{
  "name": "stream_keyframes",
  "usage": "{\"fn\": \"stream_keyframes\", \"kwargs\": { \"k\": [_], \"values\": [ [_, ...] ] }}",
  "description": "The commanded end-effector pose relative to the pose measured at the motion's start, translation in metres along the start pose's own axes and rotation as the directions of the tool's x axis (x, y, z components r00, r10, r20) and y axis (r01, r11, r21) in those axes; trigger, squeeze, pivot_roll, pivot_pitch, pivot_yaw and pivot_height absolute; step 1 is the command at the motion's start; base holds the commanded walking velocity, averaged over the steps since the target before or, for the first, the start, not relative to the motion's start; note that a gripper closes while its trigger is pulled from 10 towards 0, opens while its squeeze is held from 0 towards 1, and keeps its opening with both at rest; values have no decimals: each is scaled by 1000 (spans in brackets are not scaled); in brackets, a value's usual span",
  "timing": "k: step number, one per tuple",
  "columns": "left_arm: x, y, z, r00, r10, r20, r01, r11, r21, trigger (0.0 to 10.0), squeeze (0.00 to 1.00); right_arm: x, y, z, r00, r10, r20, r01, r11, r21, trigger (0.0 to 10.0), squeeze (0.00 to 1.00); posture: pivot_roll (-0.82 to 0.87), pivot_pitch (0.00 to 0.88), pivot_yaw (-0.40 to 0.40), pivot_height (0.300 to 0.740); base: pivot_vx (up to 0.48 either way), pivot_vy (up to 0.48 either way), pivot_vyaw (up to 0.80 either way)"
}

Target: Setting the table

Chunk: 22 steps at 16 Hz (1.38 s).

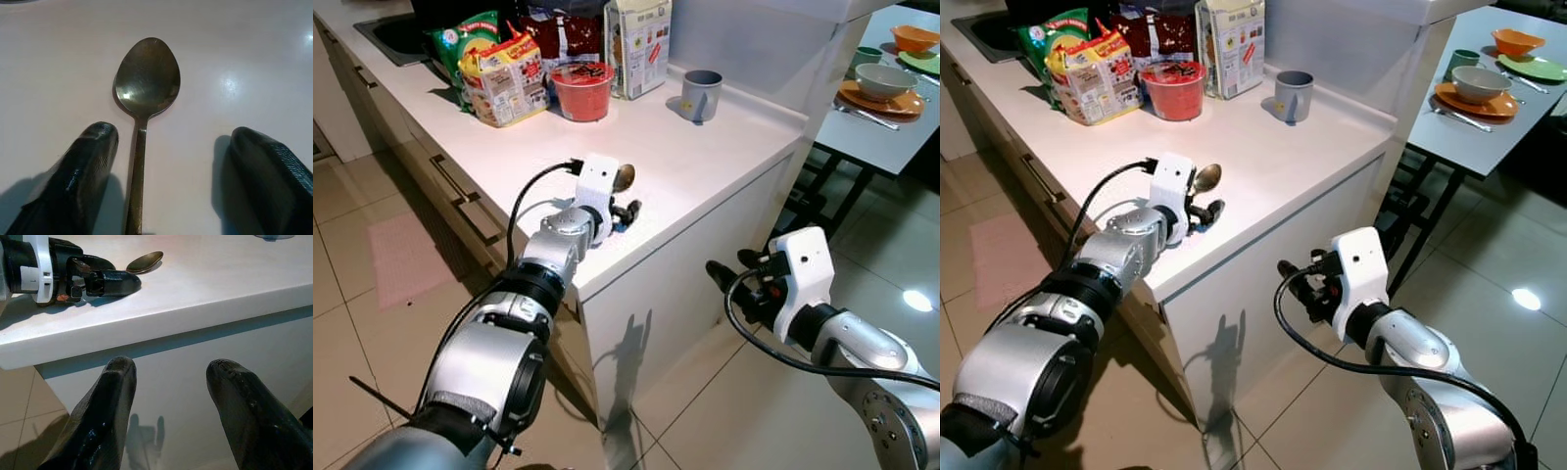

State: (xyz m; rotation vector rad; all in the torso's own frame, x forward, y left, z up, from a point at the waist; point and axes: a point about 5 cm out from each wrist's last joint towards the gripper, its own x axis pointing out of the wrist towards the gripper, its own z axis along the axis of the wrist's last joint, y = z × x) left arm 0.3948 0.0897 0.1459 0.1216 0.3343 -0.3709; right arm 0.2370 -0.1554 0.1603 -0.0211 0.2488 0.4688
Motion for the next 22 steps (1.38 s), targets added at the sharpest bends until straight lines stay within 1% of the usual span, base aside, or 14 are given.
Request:
{"fn": "stream_keyframes", "kwargs": {
  "k": [1,4,7,15,22],
  "values": [
    [0,3,-9,997,22,-68,-21,1000,17,0,0,-3,3,0,1000,18,-10,-18,1000,-6,10000,0,-139,0,37,740,0,0,0],
    [-1,5,-13,995,38,-95,-36,999,31,0,0,-2,3,0,1000,15,-12,-15,1000,-11,10000,0,-139,0,39,740,0,0,0],
    [-1,8,-14,993,49,-105,-47,999,21,0,0,-1,3,0,1000,14,-9,-14,1000,-12,10000,0,-138,0,40,740,0,0,0],
    [-2,14,-12,991,84,-104,-85,996,-9,0,0,1,0,1,1000,-1,1,1,1000,-23,10000,0,-140,0,43,740,0,0,0],
    [-3,20,-9,988,126,-85,-130,990,-45,0,0,4,-7,5,998,-54,31,55,998,-26,10000,0,-138,0,47,740,0,0,0]
  ]
}}
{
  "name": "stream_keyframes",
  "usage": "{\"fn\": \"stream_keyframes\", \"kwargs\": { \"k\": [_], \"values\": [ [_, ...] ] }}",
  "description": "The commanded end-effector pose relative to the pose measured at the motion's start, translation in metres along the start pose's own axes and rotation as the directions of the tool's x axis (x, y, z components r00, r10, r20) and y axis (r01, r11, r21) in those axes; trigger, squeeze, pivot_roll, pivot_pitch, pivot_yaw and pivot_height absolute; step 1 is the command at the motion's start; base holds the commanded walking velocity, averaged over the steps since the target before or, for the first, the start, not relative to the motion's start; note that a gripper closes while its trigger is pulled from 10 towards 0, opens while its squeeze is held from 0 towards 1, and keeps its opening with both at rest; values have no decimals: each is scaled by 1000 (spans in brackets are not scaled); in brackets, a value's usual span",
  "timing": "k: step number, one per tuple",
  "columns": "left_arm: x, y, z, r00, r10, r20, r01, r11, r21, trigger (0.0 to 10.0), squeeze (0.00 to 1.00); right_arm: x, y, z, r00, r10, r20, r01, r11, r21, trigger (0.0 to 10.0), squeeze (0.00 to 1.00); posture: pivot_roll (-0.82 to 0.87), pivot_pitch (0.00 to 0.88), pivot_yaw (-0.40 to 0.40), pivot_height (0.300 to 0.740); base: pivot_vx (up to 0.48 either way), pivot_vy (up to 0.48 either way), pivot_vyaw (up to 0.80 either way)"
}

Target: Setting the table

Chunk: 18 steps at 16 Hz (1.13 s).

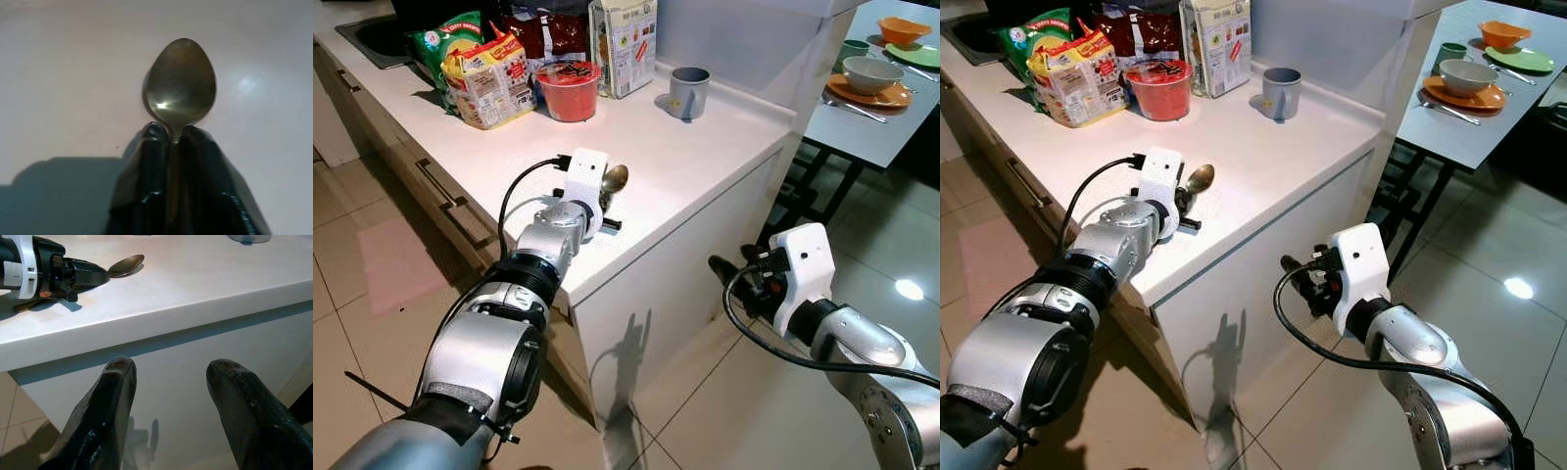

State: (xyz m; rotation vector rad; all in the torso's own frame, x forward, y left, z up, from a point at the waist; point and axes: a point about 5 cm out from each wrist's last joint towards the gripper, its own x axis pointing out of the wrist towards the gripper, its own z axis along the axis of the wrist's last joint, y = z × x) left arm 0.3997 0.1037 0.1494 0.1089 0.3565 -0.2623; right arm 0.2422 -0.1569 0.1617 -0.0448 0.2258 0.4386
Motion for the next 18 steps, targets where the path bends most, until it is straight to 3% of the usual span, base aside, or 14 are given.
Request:
{"fn": "stream_keyframes", "kwargs": {
  "k": [1,6,11,12,13,14,15,16,18],
  "values": [
    [0,6,-11,998,26,-58,-27,999,-17,0,0,1,-4,3,1000,-26,16,26,1000,-2,10000,0,-137,0,49,740,0,0,0],
    [-1,7,-14,999,28,-33,-29,999,-34,0,0,4,-6,3,999,-38,26,38,999,-5,10000,0,-131,0,48,740,0,0,0],
    [-14,18,15,985,30,169,-2,987,-162,0,0,4,-21,21,974,-174,146,164,983,79,10000,0,-121,0,40,740,0,0,0],
    [-26,22,19,968,49,248,0,981,-195,0,0,1,-23,23,963,-208,172,188,974,124,10000,0,-115,0,38,740,0,0,0],
    [-44,25,26,921,92,378,-2,972,-233,0,0,0,-23,26,954,-228,194,200,968,154,10000,0,-114,0,41,740,0,0,0],
    [-50,27,29,902,110,418,-4,969,-246,2118,0,-1,-22,27,952,-231,201,200,967,160,10000,0,-112,0,40,740,0,0,0],
    [-73,29,23,878,130,460,-26,974,-226,10000,0,-3,-17,30,944,-232,236,191,964,184,10000,0,-103,0,33,740,0,0,0],
    [-80,30,20,878,133,460,-34,975,-218,10000,0,-3,-15,31,941,-232,244,187,963,194,10000,0,-101,0,31,740,0,0,0],
    [-101,29,4,869,131,478,-80,989,-125,10000,0,2,-7,26,946,-217,241,177,968,178,10000,0,-63,0,6,740,0,0,0]
  ]
}}
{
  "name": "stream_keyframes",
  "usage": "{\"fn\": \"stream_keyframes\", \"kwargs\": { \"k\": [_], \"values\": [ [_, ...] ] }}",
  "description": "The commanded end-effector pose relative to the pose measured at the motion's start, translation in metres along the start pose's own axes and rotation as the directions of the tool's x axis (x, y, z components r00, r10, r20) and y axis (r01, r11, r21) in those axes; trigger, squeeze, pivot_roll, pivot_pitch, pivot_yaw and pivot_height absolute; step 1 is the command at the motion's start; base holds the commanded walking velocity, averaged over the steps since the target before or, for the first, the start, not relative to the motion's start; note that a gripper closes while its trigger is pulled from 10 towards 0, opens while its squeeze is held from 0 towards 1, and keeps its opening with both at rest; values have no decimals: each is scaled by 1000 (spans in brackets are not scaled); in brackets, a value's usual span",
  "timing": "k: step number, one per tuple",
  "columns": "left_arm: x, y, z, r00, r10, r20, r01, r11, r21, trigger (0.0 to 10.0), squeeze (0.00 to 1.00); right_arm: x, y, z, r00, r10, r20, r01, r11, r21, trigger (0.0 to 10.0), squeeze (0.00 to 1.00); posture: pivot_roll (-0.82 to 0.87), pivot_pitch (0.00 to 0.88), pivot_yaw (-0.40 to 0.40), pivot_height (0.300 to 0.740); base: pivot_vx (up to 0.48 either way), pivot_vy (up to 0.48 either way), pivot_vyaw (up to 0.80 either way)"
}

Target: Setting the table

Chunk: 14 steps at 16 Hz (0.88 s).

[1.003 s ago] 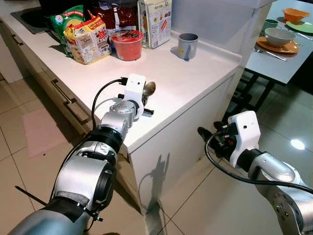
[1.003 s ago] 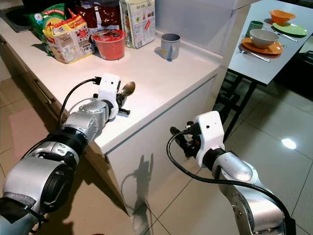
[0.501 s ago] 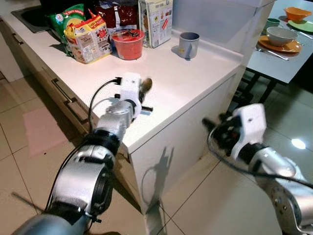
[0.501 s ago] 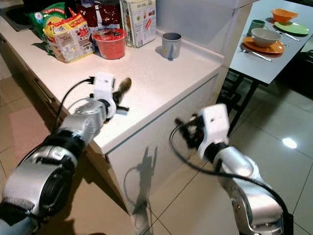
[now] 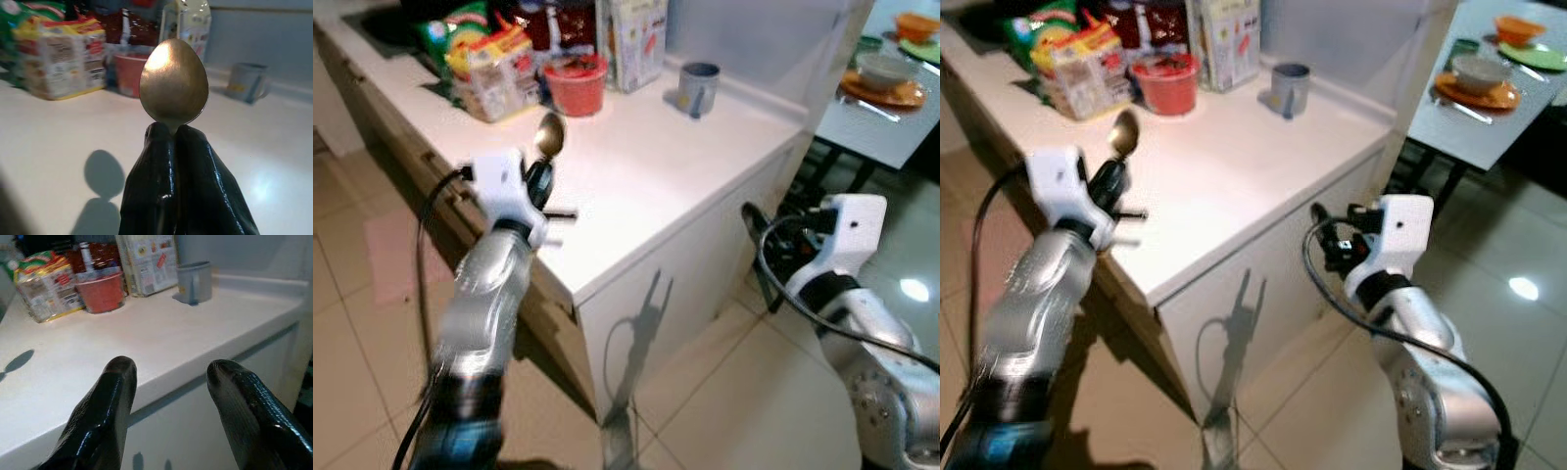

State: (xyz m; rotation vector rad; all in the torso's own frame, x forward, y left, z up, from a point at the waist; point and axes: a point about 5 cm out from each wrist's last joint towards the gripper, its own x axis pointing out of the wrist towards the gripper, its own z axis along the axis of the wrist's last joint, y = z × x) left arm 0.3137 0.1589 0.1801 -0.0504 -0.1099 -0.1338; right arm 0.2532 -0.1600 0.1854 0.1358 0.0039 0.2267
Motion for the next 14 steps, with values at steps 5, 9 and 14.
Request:
{"fn": "stream_keyframes", "kwargs": {
  "k": [5,9,14],
  "values": [
    [-5,-6,18,1000,25,19,-27,994,105,10000,0,23,-7,-5,998,-59,12,59,998,-8,10000,0,12,0,-22,740,0,-254,200],
    [3,-7,21,998,64,28,-68,987,144,10000,0,33,-6,-11,997,-74,12,74,997,-9,10000,0,21,0,-8,740,0,-457,523],
    [13,-12,23,997,75,36,-80,983,163,10000,0,38,-18,0,990,-128,67,130,991,-30,10000,0,-20,0,9,740,0,-480,522]
  ]
}}
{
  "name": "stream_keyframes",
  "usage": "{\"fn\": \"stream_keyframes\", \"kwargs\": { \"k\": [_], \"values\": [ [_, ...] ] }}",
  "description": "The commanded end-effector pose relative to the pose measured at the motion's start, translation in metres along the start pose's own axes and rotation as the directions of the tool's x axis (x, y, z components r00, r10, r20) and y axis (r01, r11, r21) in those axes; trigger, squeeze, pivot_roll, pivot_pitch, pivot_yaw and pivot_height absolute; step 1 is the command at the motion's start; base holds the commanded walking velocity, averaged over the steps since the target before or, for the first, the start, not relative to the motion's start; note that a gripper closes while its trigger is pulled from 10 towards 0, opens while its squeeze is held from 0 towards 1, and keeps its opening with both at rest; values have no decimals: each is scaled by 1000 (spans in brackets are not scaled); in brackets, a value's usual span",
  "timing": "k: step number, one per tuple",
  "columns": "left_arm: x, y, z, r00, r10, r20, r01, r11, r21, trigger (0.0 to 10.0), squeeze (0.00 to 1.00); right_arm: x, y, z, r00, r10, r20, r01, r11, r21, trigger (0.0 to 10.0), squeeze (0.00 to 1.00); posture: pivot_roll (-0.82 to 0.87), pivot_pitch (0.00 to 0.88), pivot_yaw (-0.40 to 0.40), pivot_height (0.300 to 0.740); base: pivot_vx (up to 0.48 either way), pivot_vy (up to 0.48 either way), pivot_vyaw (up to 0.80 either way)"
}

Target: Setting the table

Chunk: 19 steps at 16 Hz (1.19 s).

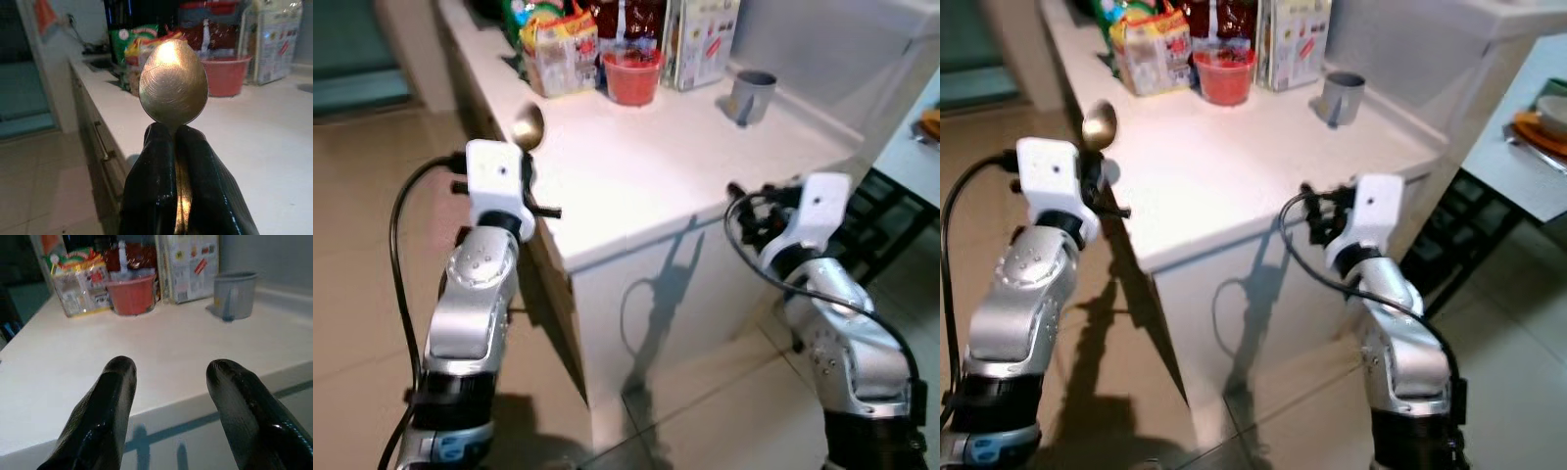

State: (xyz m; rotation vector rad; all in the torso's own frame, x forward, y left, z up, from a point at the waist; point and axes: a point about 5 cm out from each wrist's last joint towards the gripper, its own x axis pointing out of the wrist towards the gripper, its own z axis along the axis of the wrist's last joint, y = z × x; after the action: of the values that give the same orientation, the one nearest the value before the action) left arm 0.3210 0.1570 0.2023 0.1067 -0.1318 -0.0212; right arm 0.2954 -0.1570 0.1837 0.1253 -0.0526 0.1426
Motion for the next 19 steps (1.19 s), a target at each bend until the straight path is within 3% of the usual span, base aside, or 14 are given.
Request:
{"fn": "stream_keyframes", "kwargs": {
  "k": [1,6,19],
  "values": [
    [3,-13,3,999,-31,17,31,1000,-2,10000,0,-2,-14,4,998,-61,17,62,998,-24,10000,0,-31,0,13,740,0,-480,513],
    [1,-17,-6,999,-37,-8,37,999,6,10000,0,-2,-26,2,989,-146,24,147,989,-23,10000,0,-23,0,17,740,0,-480,524],
    [5,-25,-8,999,-39,-9,40,999,13,10000,0,-4,-32,6,981,-192,30,194,980,-48,10000,0,-57,0,17,740,0,-480,440]
  ]
}}
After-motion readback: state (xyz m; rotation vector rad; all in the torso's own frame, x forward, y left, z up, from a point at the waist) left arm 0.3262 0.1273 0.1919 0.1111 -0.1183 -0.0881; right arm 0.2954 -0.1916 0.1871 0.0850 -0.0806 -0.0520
